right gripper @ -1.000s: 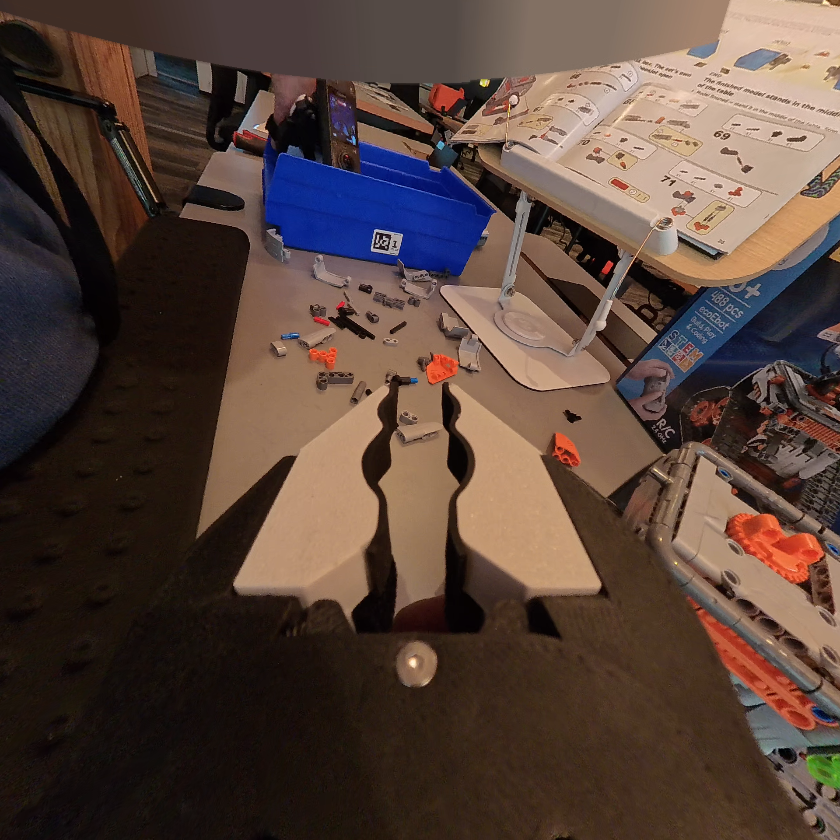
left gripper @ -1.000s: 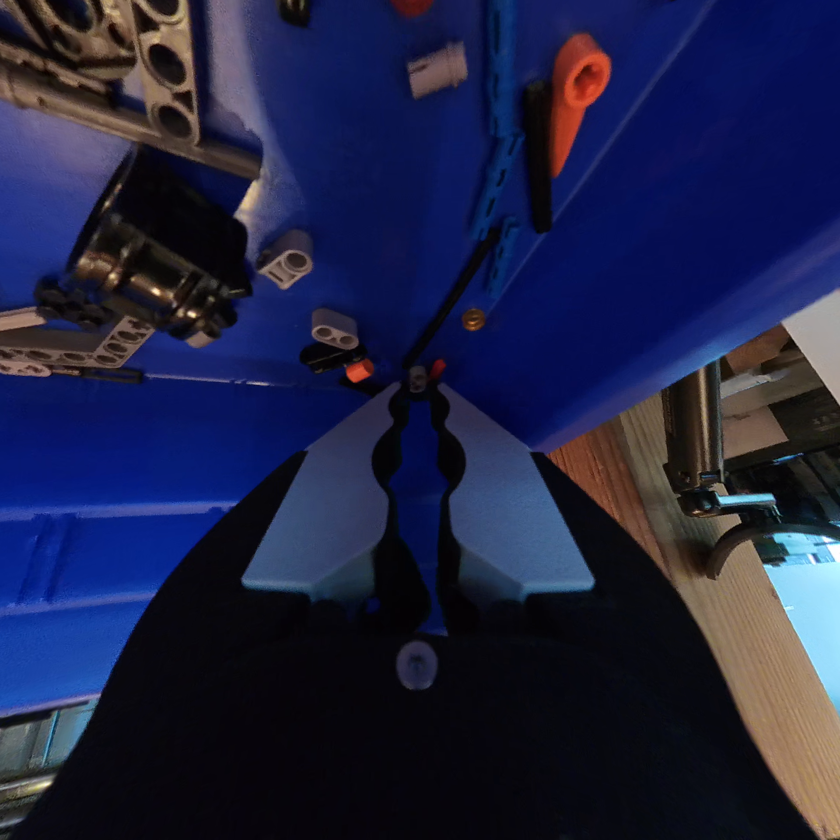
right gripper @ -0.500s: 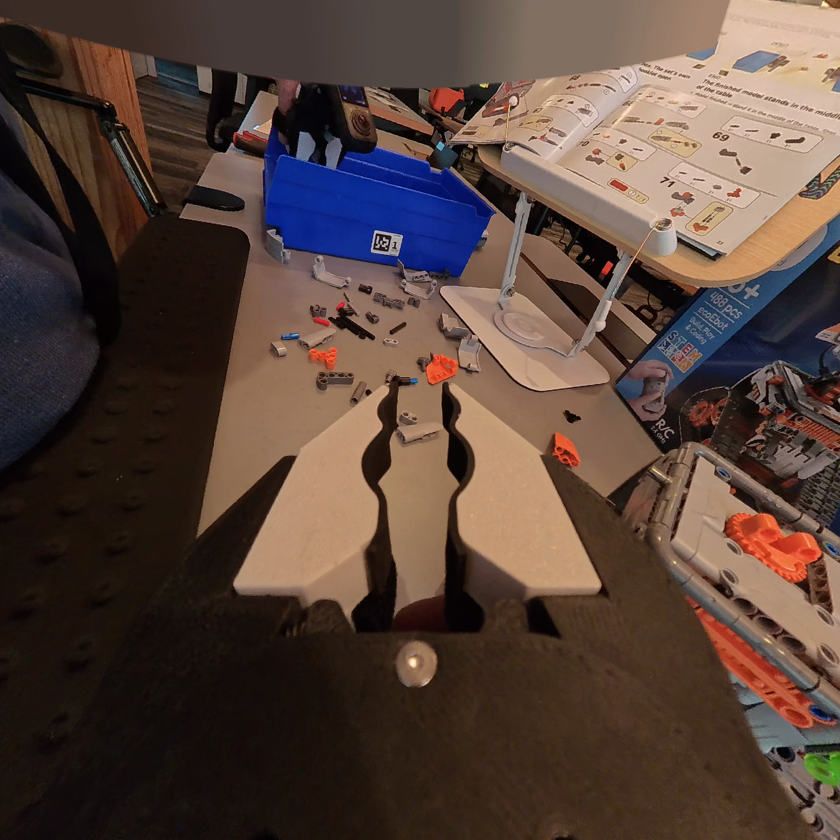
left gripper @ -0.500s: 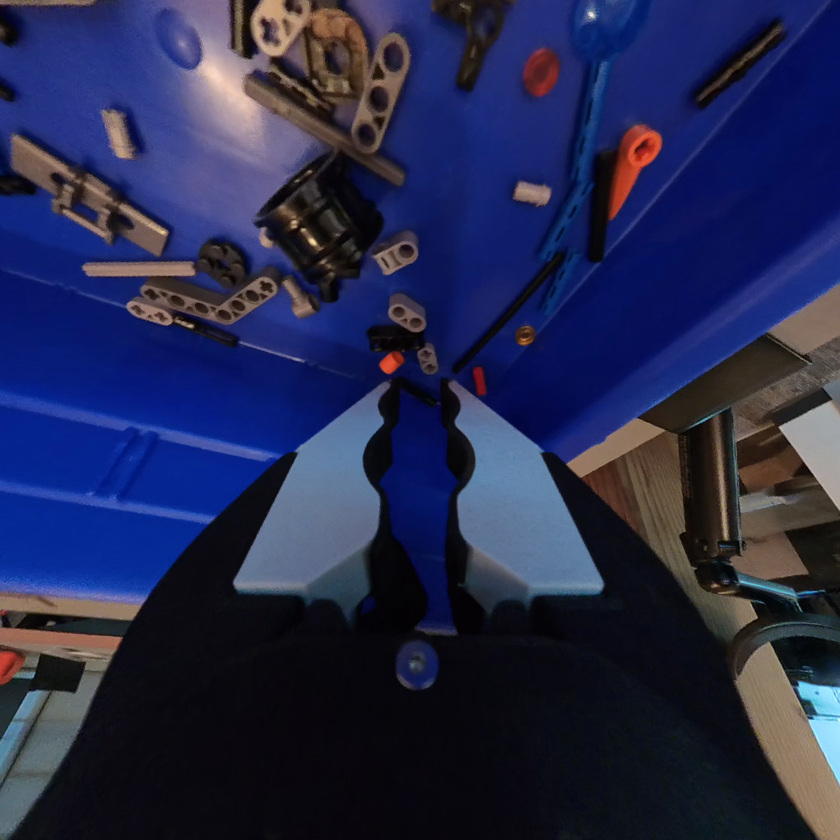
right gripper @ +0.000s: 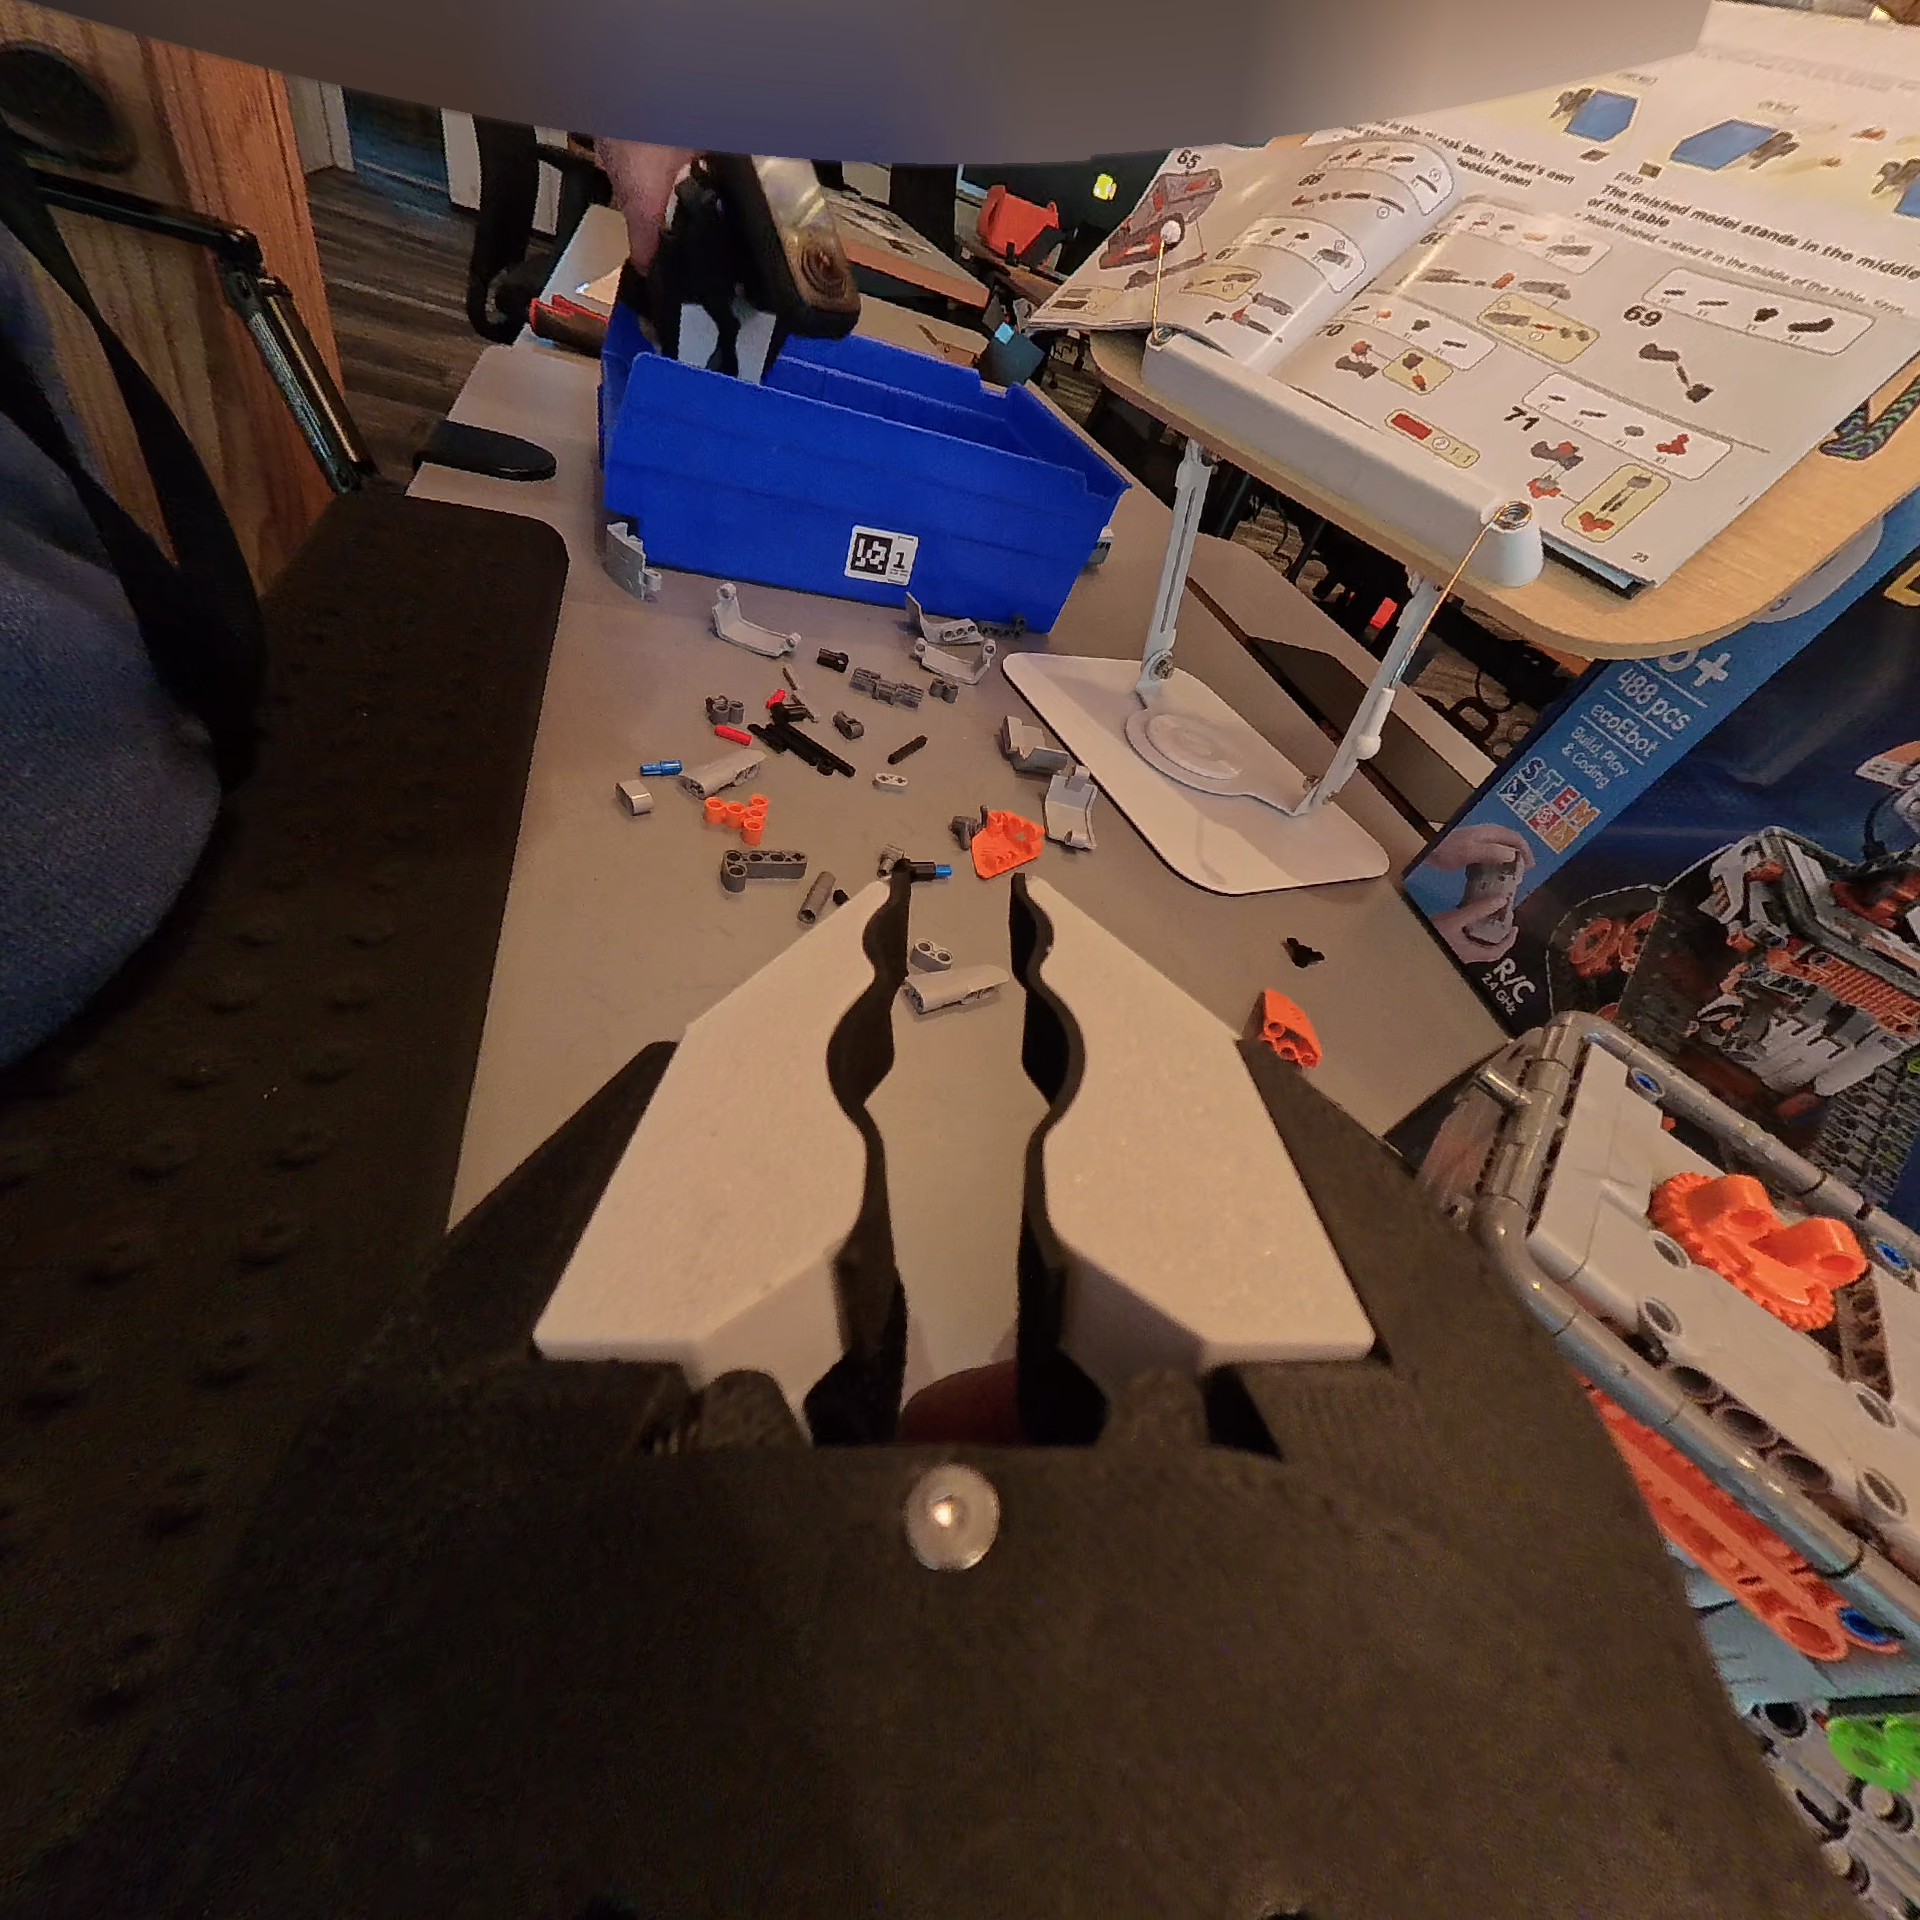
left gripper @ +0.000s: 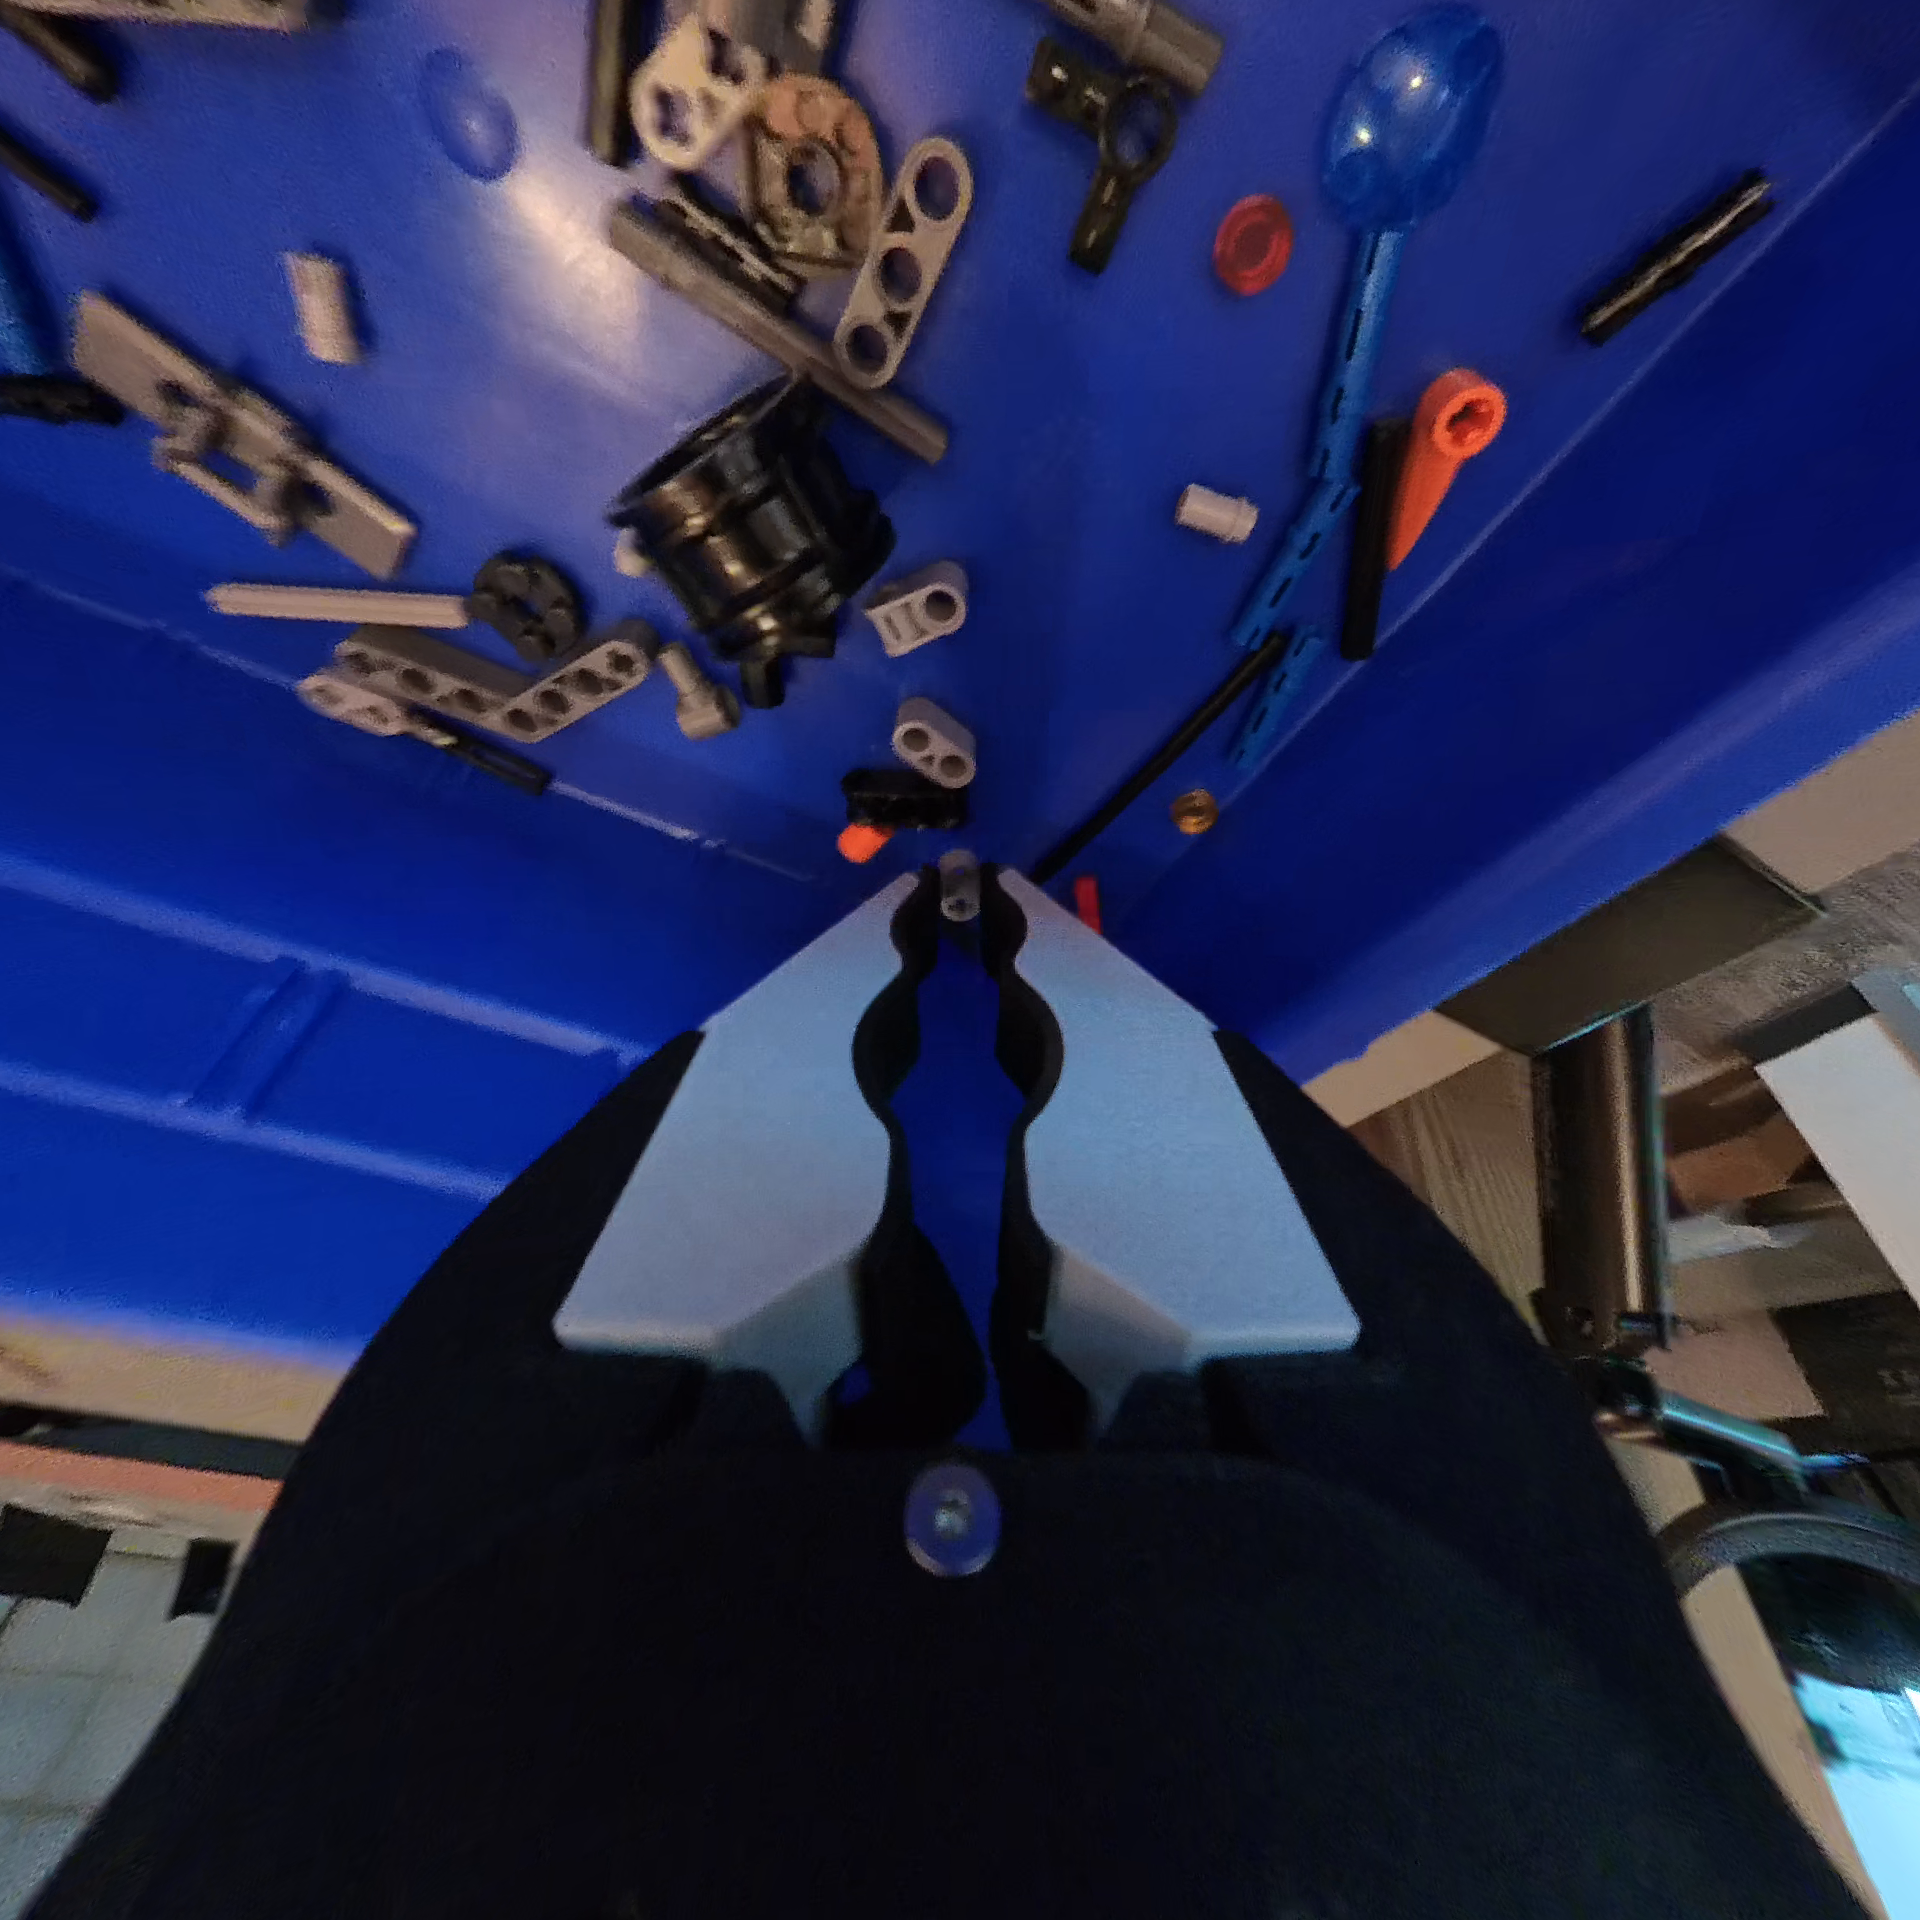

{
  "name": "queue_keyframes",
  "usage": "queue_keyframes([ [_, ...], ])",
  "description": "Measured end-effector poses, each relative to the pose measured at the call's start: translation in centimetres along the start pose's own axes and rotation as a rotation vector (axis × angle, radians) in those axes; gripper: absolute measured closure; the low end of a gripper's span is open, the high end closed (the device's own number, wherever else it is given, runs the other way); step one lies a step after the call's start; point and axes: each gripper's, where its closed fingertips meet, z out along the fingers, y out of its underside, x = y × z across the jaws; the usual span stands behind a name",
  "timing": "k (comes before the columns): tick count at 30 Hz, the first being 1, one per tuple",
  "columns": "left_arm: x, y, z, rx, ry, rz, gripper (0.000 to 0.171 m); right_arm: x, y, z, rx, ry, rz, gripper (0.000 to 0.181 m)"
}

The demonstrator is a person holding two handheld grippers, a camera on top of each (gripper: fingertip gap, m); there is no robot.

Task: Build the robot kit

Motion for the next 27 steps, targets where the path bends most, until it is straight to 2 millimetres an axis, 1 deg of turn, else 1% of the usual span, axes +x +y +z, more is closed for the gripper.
queue_keyframes([
  [1,-0.5,-0.1,-0.9,0.012,-0.032,0.001,0.166,0.0,0.0,0.0,0.000,0.001,-0.002,0.164],
  [2,-0.9,-0.5,-2.2,0.040,-0.048,-0.007,0.166,0.0,-0.1,0.0,0.000,0.002,-0.004,0.164],
  [3,-1.1,-1.0,-3.7,0.070,-0.061,-0.004,0.166,0.0,-0.1,0.0,0.001,0.003,-0.007,0.164],
  [5,-1.9,-2.0,-7.1,0.108,-0.141,0.021,0.166,-0.1,-0.3,-0.1,0.008,0.003,-0.010,0.164],
  [6,-1.8,-3.1,-8.8,0.146,-0.163,0.034,0.166,-0.1,-0.4,-0.1,0.009,0.002,-0.011,0.164],
  [8,-1.0,-6.4,-12.1,0.248,-0.198,0.089,0.166,-0.2,-0.3,0.0,0.005,-0.001,-0.014,0.164],
  [9,-0.1,-8.5,-13.3,0.297,-0.203,0.123,0.166,-0.2,-0.3,0.0,0.000,-0.002,-0.019,0.164],
  [11,2.4,-12.5,-14.7,0.358,-0.196,0.224,0.166,-0.4,-0.1,0.1,-0.013,-0.001,-0.032,0.164],
  [13,4.7,-15.9,-14.7,0.366,-0.204,0.330,0.166,-0.5,-0.1,0.2,-0.026,0.001,-0.049,0.164],
  [15,7.0,-18.6,-14.1,0.365,-0.211,0.424,0.166,-0.6,0.0,0.3,-0.039,0.004,-0.063,0.165],
  [17,9.0,-20.8,-13.2,0.367,-0.200,0.496,0.166,-0.6,0.2,0.4,-0.058,0.007,-0.077,0.165],
  [19,10.6,-22.5,-12.2,0.377,-0.174,0.538,0.166,-0.8,0.1,0.4,-0.056,0.002,-0.083,0.165],
  [21,11.7,-23.9,-11.1,0.383,-0.143,0.564,0.166,-0.9,0.0,0.4,-0.052,0.001,-0.086,0.165],
  [22,12.0,-24.4,-10.4,0.373,-0.142,0.577,0.166,-0.9,0.0,0.4,-0.054,0.002,-0.089,0.165],
  [25,12.2,-25.3,-8.6,0.335,-0.151,0.609,0.166,-1.0,0.0,0.4,-0.059,0.006,-0.101,0.165],
  [27,12.4,-26.1,-7.8,0.347,-0.149,0.605,0.166,-1.0,0.0,0.3,-0.062,0.009,-0.106,0.165],
])
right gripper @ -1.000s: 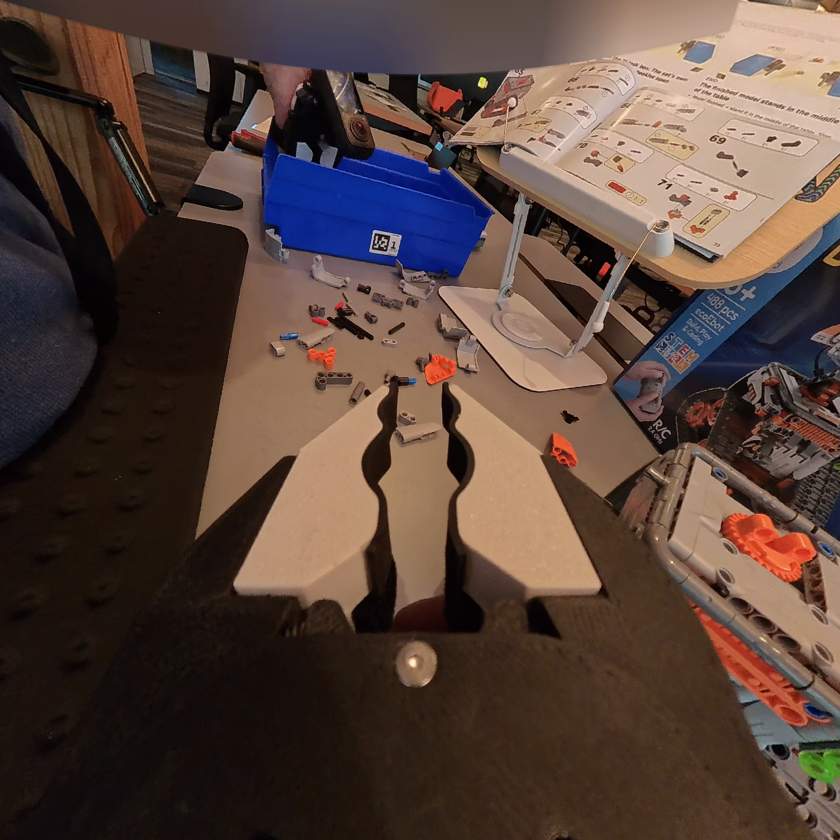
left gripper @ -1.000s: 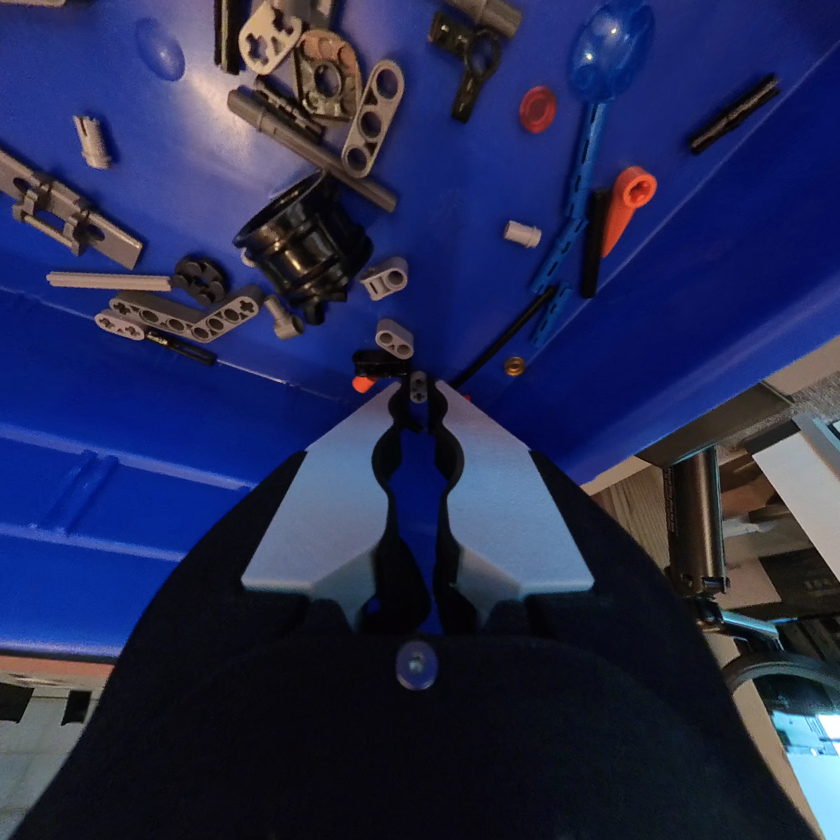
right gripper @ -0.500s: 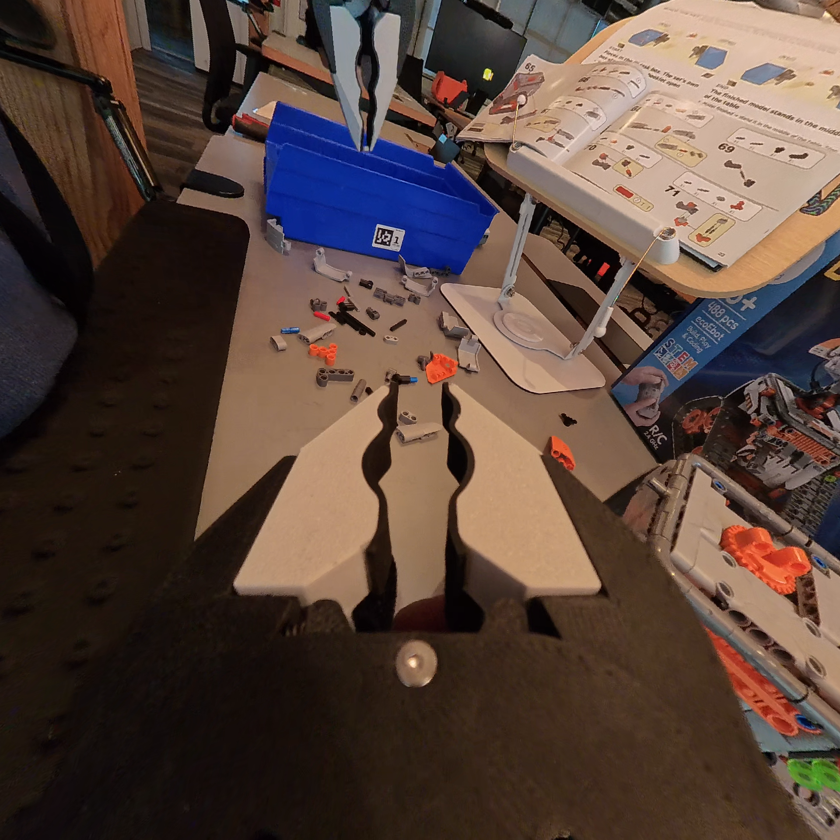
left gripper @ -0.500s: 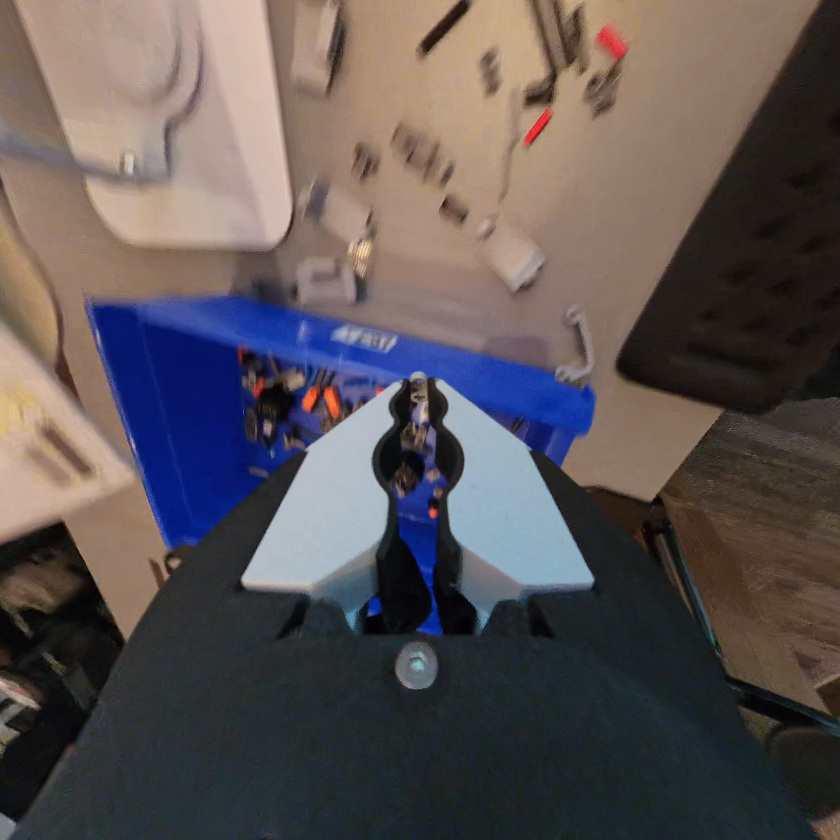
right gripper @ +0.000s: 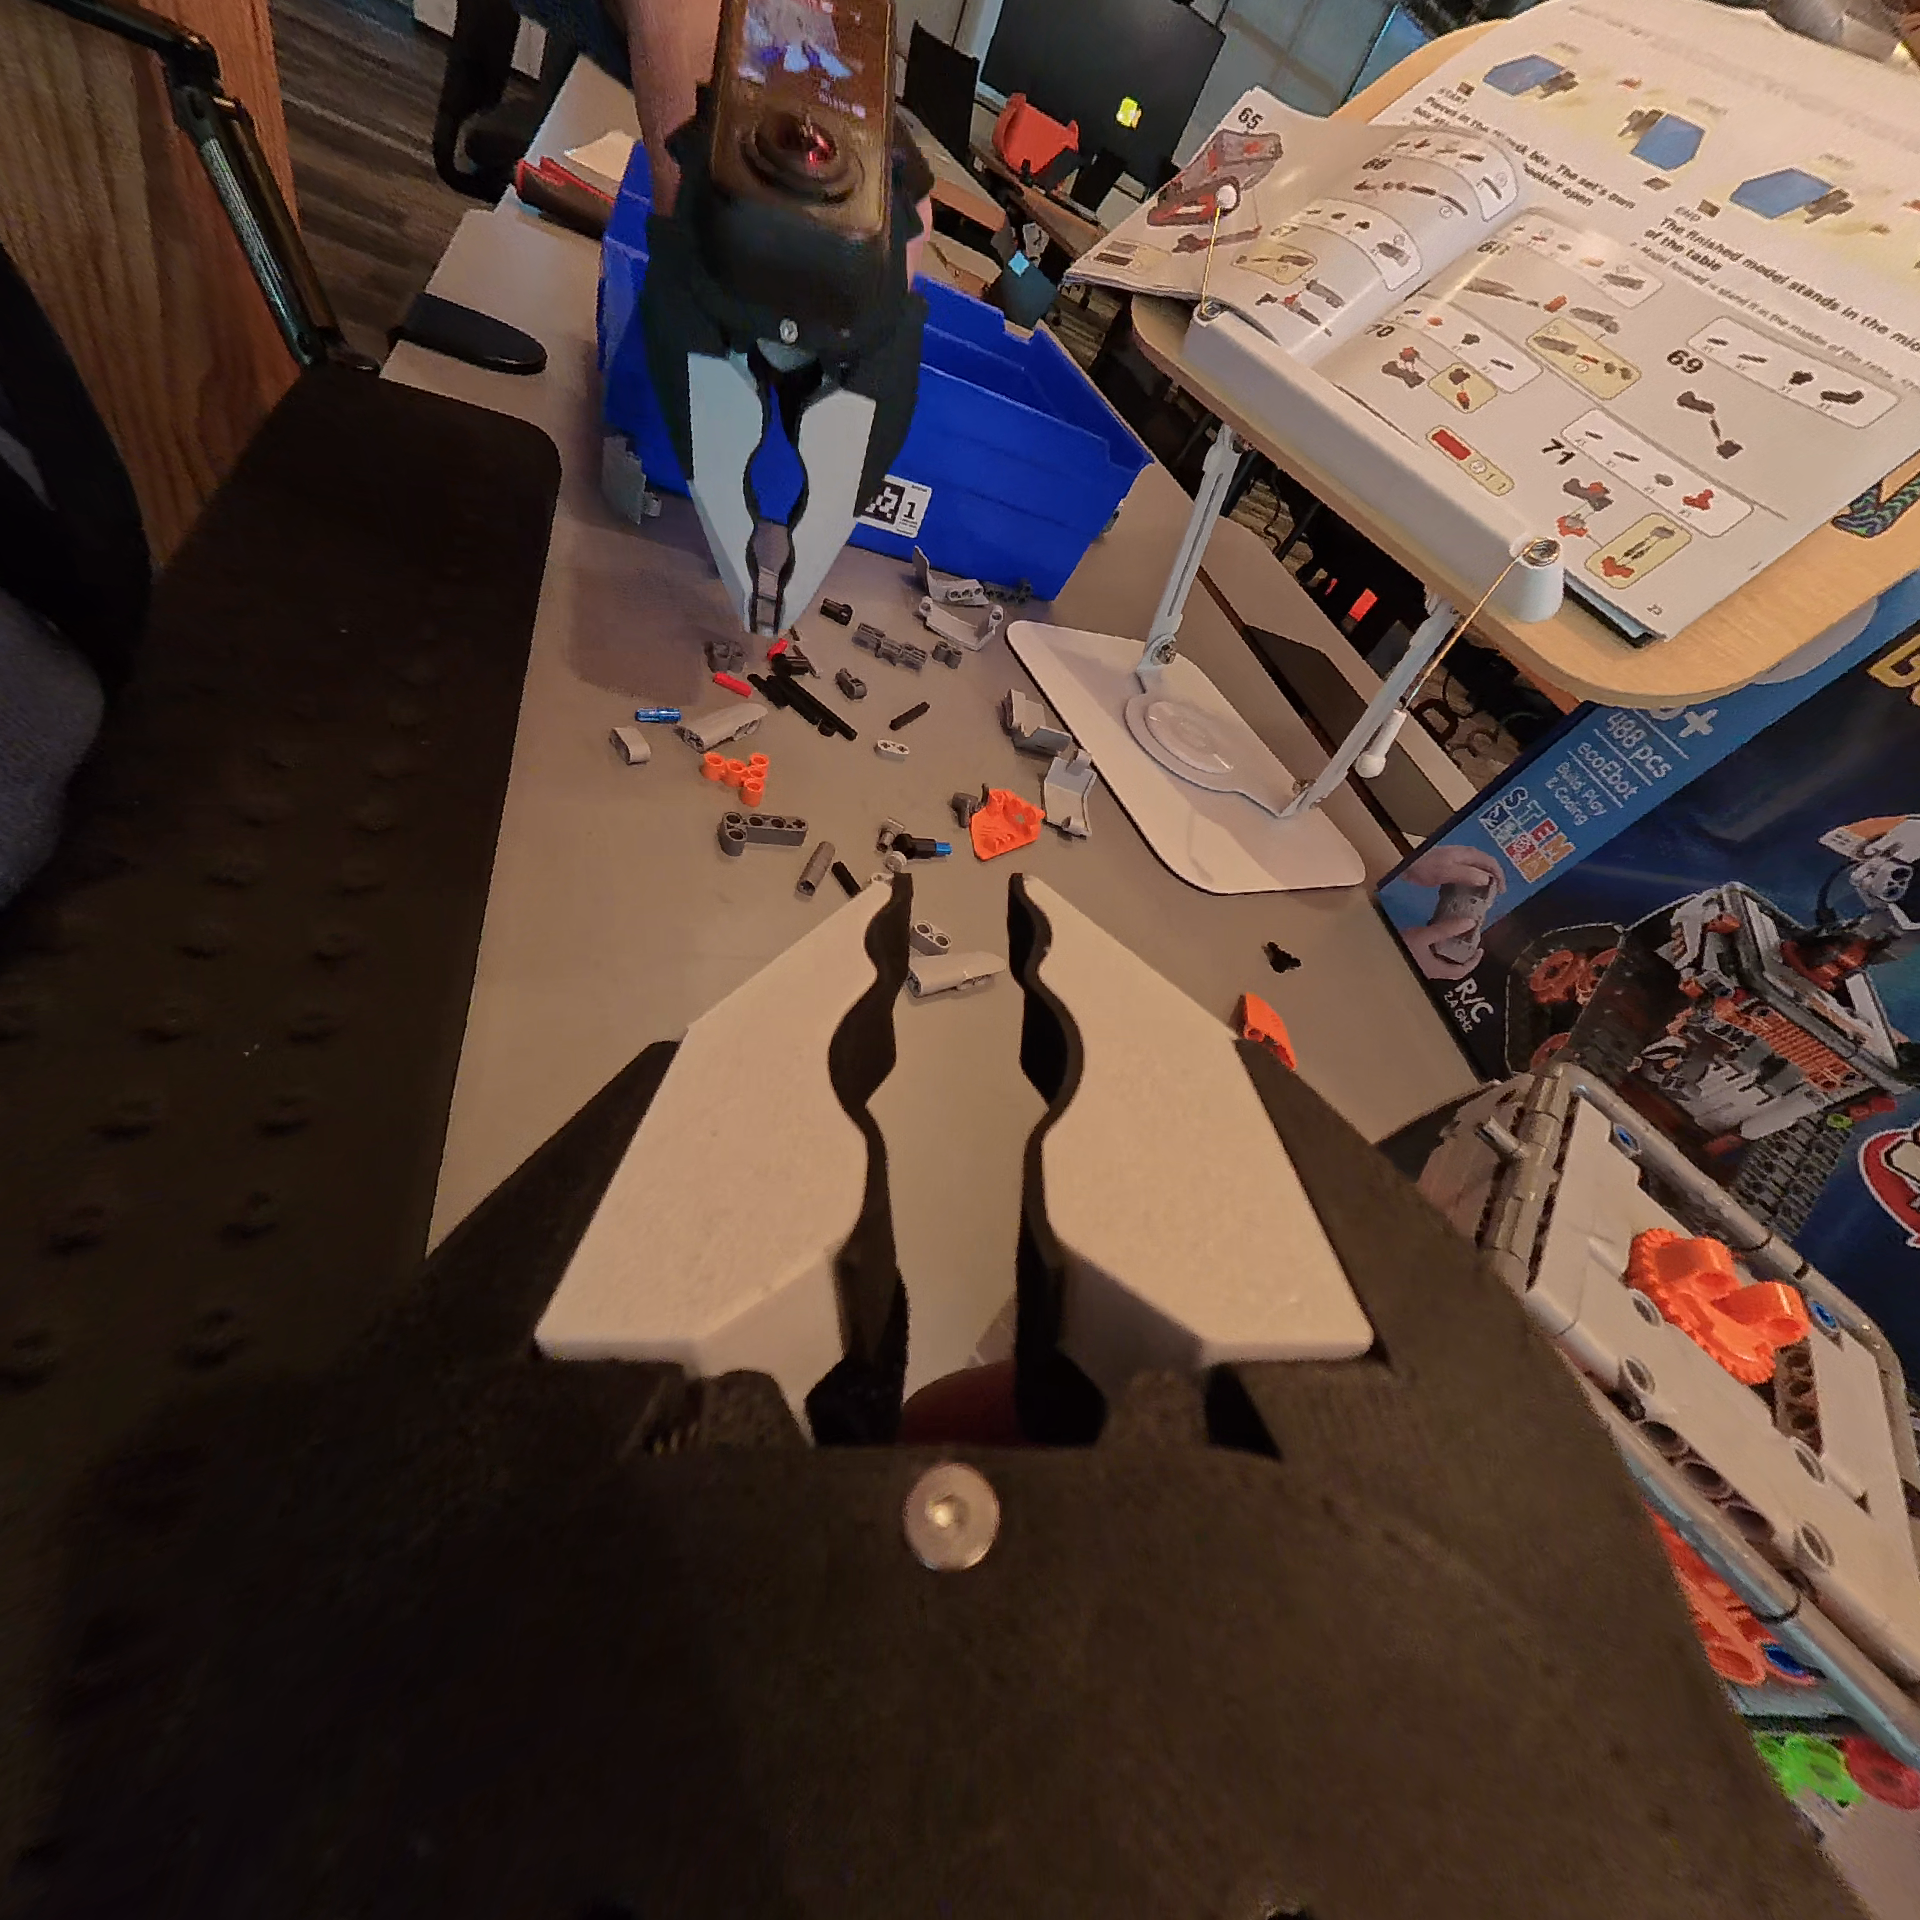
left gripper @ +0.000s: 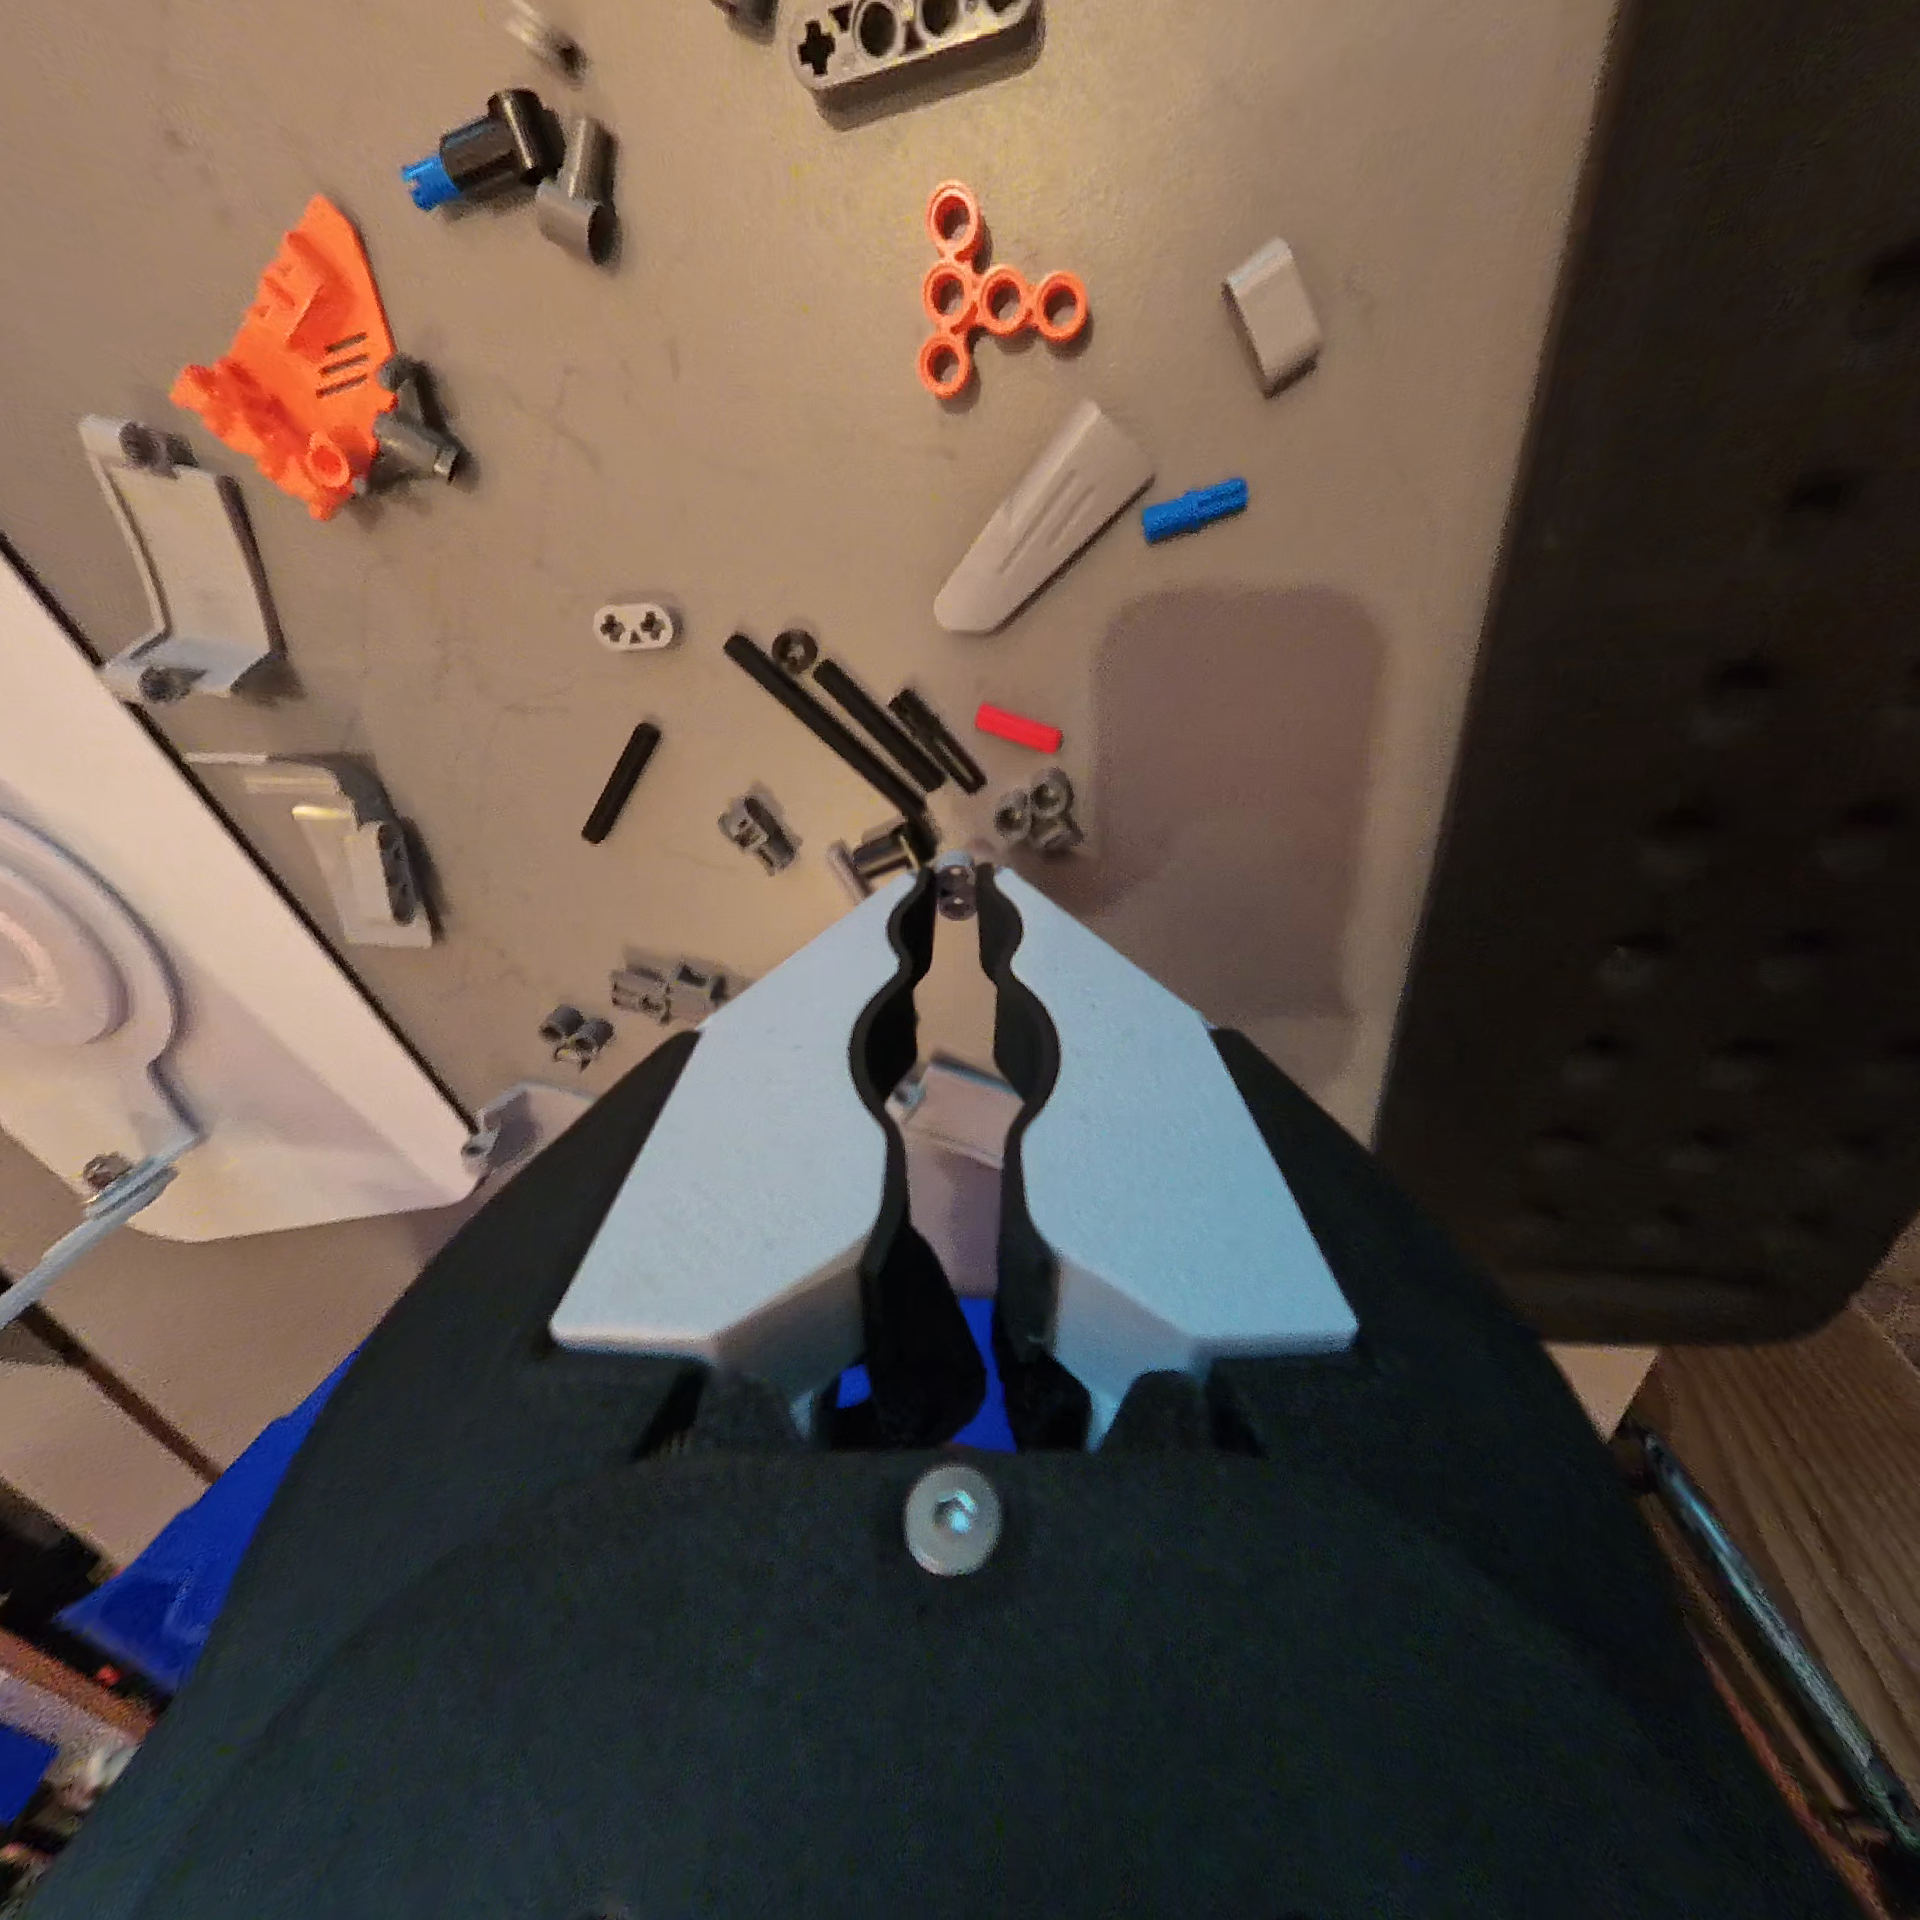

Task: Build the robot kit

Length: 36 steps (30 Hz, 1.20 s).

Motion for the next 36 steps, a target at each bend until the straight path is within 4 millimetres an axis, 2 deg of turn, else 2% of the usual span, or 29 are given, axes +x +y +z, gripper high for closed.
queue_keyframes([
  [2,0.0,-0.1,0.9,0.004,0.005,-0.002,0.161,0.0,0.0,0.0,0.000,0.000,-0.001,0.165],
  [5,-0.9,-0.5,0.6,0.034,-0.020,-0.056,0.153,0.0,0.0,0.0,0.001,-0.002,0.001,0.165],
  [8,-1.6,-0.6,-1.4,0.087,-0.046,-0.093,0.147,0.0,0.0,-0.1,0.005,-0.001,0.005,0.165],
  [11,-2.7,0.6,-5.3,0.141,-0.108,-0.152,0.148,0.1,-0.1,-0.1,0.012,0.002,0.013,0.165],
  [14,-4.7,4.4,-10.2,0.158,-0.229,-0.245,0.151,0.3,0.1,-0.1,0.009,0.003,0.024,0.165],
  [17,-6.8,10.4,-14.4,0.135,-0.338,-0.382,0.153,0.5,0.4,0.0,0.003,0.008,0.035,0.165],
  [20,-7.8,16.8,-16.1,0.096,-0.374,-0.519,0.153,0.8,0.7,0.0,0.002,0.013,0.052,0.165],
  [23,-7.7,21.9,-15.1,0.051,-0.351,-0.618,0.152,1.1,1.1,0.1,-0.004,0.017,0.071,0.165],
  [25,-7.3,24.1,-13.5,0.030,-0.309,-0.660,0.151,1.2,1.3,0.2,-0.009,0.019,0.081,0.165],
  [30,-6.1,27.9,-8.2,-0.091,-0.201,-0.659,0.145,1.5,1.8,0.3,-0.018,0.023,0.102,0.165],
  [36,-4.6,31.7,-3.1,-0.326,-0.064,-0.485,0.144,1.5,2.2,0.4,-0.030,0.019,0.108,0.165],
])
